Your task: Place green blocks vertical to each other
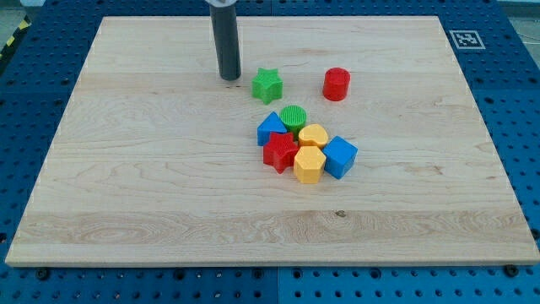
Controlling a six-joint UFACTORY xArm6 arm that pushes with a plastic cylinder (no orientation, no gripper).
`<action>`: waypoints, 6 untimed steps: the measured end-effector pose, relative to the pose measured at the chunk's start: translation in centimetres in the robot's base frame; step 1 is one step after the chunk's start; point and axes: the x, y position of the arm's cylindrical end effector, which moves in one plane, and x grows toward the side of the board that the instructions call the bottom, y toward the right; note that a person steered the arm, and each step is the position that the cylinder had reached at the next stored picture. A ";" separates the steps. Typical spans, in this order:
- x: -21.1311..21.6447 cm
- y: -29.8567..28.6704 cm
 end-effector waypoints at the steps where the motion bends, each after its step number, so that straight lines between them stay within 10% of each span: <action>1: 1.3 2.6; 4: 12.2 10.3; 6: 8.9 7.6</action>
